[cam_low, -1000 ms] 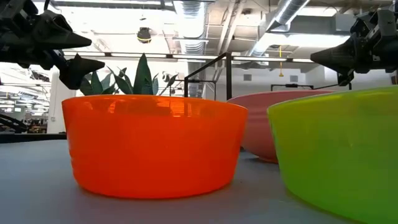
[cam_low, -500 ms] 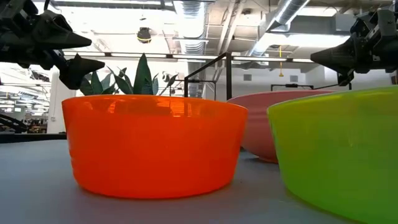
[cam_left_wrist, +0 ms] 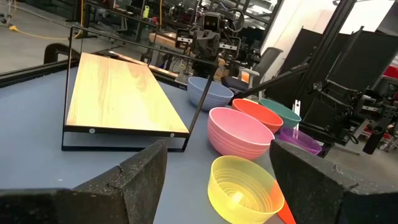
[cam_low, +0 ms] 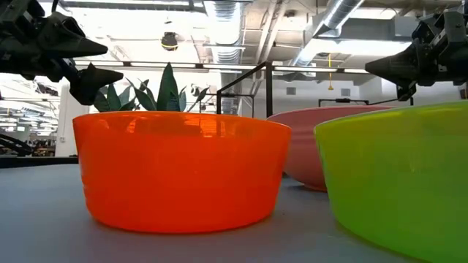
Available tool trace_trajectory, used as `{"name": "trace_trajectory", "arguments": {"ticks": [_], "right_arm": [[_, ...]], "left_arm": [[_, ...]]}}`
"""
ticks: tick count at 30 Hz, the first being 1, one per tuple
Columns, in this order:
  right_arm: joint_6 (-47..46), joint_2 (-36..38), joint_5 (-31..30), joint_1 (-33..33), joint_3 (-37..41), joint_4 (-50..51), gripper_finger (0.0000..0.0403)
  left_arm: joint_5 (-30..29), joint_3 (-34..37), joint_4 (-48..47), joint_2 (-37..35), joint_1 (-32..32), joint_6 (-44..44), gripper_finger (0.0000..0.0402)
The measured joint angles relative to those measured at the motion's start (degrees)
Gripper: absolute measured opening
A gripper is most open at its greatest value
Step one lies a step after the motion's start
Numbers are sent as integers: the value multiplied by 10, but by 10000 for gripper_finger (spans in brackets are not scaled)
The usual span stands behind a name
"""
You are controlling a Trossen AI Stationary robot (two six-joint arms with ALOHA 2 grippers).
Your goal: Place and stack bowls onto a shelf
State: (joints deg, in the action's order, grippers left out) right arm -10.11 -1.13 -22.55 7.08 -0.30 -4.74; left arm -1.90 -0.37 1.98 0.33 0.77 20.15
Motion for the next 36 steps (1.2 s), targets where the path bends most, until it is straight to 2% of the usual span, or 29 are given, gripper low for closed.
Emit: {"name": "trace_trajectory", "arguments": {"ticks": [5, 10, 25, 27, 31, 36], "right_arm": [[0, 0, 0, 0, 0, 0, 32], [0, 0, 0, 0, 0, 0, 32], [0, 0, 0, 0, 0, 0, 32], [0, 0, 0, 0, 0, 0, 32], [0, 0, 0, 0, 0, 0, 32], [0, 0, 0, 0, 0, 0, 32]], "left_arm": [[-2, 0, 0, 0, 0, 0, 269], [-76, 0, 14, 0, 0, 8, 269], [-114, 0, 19, 0, 0, 81, 269], [-136, 0, 27, 0, 0, 134, 269], [-169, 0, 69, 0, 0, 295, 269], [-146, 0, 169, 1, 0, 360, 269]]}}
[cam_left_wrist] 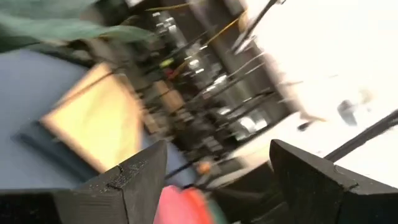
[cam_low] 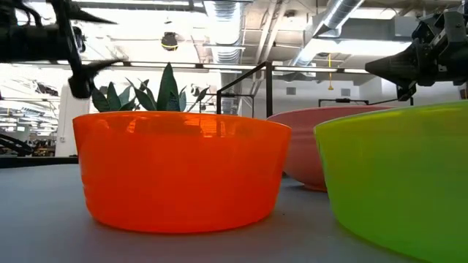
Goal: Place and stack bowls onto a shelf
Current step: Put the small yellow bowl on the shelf
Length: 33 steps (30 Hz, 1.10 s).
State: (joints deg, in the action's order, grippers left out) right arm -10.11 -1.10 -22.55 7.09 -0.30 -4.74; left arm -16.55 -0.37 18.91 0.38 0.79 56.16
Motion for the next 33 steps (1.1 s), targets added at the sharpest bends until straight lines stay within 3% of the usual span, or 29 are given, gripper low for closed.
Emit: {"name": "trace_trajectory", "arguments": {"ticks": [10, 17, 25, 33], "right_arm": [[-21, 0, 0, -1, 0, -3, 32], [-266, 0, 0, -2, 0, -12, 32], [-425, 0, -2, -5, 0, -19, 32], [-358, 0, -33, -5, -16, -184, 32]], "left_arm": [[-29, -70, 32, 15, 0, -24, 269], [-27, -141, 32, 107, 0, -50, 269], [-27, -209, 38, 222, 0, -75, 269], [11, -250, 50, 299, 0, -74, 269]]}}
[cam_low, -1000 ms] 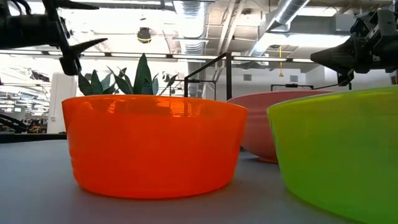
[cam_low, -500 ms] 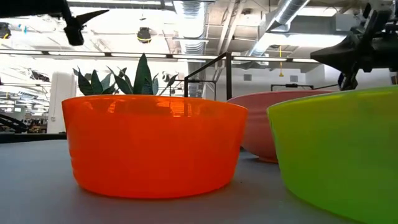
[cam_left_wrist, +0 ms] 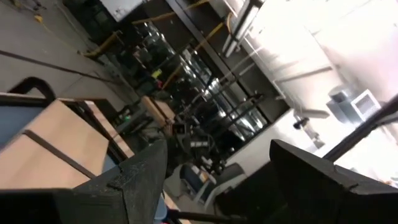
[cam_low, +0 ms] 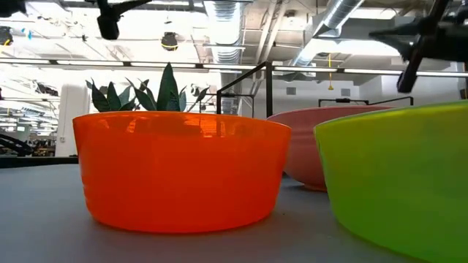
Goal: Place and stack bowls onto a shelf
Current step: Put the small yellow bowl on the shelf
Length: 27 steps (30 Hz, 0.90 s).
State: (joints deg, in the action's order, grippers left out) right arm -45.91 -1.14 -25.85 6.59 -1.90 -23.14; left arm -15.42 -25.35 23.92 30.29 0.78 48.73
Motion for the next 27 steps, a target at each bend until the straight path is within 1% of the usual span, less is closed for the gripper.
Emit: {"name": "trace_trajectory", "arguments": {"ticks": [3, 4, 6, 9, 11, 13, 15, 18, 22, 27], "right_arm": [[32, 0, 1, 0, -50, -1, 32], [46, 0, 3, 0, -73, 13, 32], [83, -3, 14, 1, -132, 85, 32], [113, -29, 13, 1, -244, 254, 32], [115, -66, 0, 0, -325, 380, 32], [114, -110, -4, 1, -401, 516, 33], [100, -165, -10, 1, -473, 630, 39], [77, -250, -15, 0, -556, 785, 57], [41, -361, -12, 0, -620, 939, 96], [-51, -464, 31, 0, -634, 1091, 163]], "left_arm": [[16, -14, 5, 13, 0, 13, 269], [21, -19, 11, 15, 0, 13, 269], [29, -26, 27, 17, 0, 2, 269], [32, -31, 46, 15, 0, -17, 269], [32, -32, 47, 14, 0, -22, 269], [32, -32, 55, 12, 0, -23, 269], [44, -33, 62, 12, 0, -21, 269], [52, -33, 61, 12, 0, -21, 269], [51, -33, 60, 12, 0, -34, 269], [51, -33, 60, 12, 0, -56, 269]]}}
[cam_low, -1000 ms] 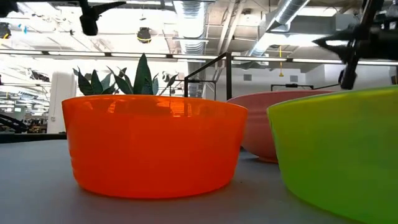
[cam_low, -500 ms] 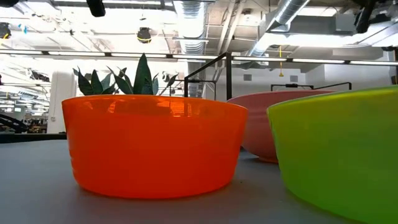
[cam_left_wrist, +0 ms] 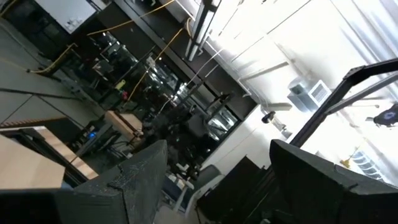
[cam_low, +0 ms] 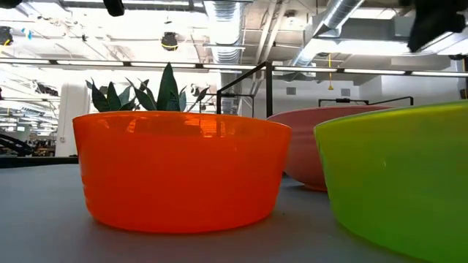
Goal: Place and stack bowls onto a shelf
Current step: Put the small yellow bowl on the shelf
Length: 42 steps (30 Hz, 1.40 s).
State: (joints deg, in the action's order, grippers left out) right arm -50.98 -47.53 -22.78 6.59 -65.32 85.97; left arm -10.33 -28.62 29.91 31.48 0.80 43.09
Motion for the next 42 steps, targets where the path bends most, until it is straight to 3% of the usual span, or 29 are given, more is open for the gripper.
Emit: {"name": "trace_trajectory", "arguments": {"ticks": [4, 8, 19, 24, 34, 42], "right_arm": [[-20, -60, 53, 0, 11, 38, 208], [53, -96, 92, 0, 28, 8, 230], [401, -105, 132, -20, 121, -88, 214], [476, -99, 140, -46, 192, -156, 209], [489, -119, 170, -95, 196, -198, 209], [360, -167, 197, -98, 197, -250, 209]], "left_arm": [[-4, 0, -9, 0, 0, 0, 269], [-5, 0, -15, 0, 0, -10, 269], [-5, 0, -36, 0, 0, -19, 269], [-6, 0, -57, 0, 0, -19, 269], [-27, 0, -71, 0, 0, -25, 269], [-28, 0, -88, 0, 0, -19, 269]]}}
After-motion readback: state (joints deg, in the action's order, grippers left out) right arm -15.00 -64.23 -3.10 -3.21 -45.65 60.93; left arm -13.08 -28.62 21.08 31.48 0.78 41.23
